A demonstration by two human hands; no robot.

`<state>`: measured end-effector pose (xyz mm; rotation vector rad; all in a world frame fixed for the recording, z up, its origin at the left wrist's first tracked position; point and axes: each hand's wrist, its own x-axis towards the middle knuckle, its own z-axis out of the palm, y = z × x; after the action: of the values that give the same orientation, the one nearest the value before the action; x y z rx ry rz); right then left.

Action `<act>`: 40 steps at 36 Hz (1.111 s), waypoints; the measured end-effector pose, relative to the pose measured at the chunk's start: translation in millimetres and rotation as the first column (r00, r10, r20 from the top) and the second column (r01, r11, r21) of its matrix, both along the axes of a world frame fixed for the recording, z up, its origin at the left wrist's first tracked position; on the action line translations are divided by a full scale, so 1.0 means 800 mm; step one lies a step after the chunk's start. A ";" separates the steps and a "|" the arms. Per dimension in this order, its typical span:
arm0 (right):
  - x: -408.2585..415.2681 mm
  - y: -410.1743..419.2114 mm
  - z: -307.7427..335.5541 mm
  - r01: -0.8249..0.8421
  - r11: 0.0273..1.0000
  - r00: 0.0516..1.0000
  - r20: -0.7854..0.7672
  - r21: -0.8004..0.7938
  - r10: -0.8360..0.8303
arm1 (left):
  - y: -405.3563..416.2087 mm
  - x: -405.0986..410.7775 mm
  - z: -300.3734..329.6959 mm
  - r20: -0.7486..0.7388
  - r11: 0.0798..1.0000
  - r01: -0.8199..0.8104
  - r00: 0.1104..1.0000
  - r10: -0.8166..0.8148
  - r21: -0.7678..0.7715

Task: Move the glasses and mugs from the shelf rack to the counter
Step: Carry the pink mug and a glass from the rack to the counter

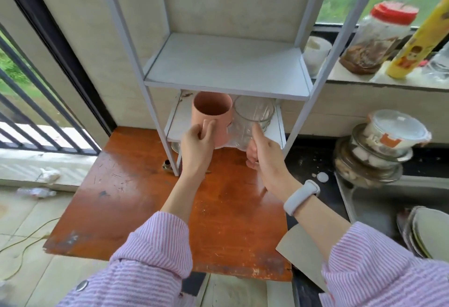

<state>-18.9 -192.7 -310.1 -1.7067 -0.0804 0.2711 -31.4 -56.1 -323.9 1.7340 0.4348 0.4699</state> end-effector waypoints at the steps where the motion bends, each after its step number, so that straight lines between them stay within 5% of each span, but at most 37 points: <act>1: -0.006 -0.005 0.001 0.005 1.000 1.000 -0.007 0.014 -0.005 | -0.003 -0.008 -0.001 -0.002 1.000 -0.008 1.000 0.008 0.003; 14: -0.122 -0.135 -0.030 0.036 0.995 0.996 -0.086 0.097 -0.027 | -0.096 -0.128 0.001 -0.009 0.999 -0.009 1.000 0.010 0.048; 28: -0.251 -0.449 -0.023 0.374 0.927 0.927 -0.028 -0.019 -0.375 | -0.407 -0.195 0.012 -0.021 0.931 0.354 0.935 -0.354 0.092; 36: -0.370 -0.673 0.001 0.674 0.734 0.738 0.035 -0.086 -0.673 | -0.660 -0.239 0.028 -0.006 0.765 0.642 0.766 -0.642 0.056; 40: -0.437 -0.761 0.014 0.790 0.603 0.610 0.055 -0.105 -0.790 | -0.777 -0.266 0.034 0.023 0.588 0.809 0.587 -0.809 0.027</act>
<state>-368.7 -801.9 -298.9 -1.6921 0.7120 -0.4158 -244.2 -677.6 -296.4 1.7269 -0.4222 -0.1813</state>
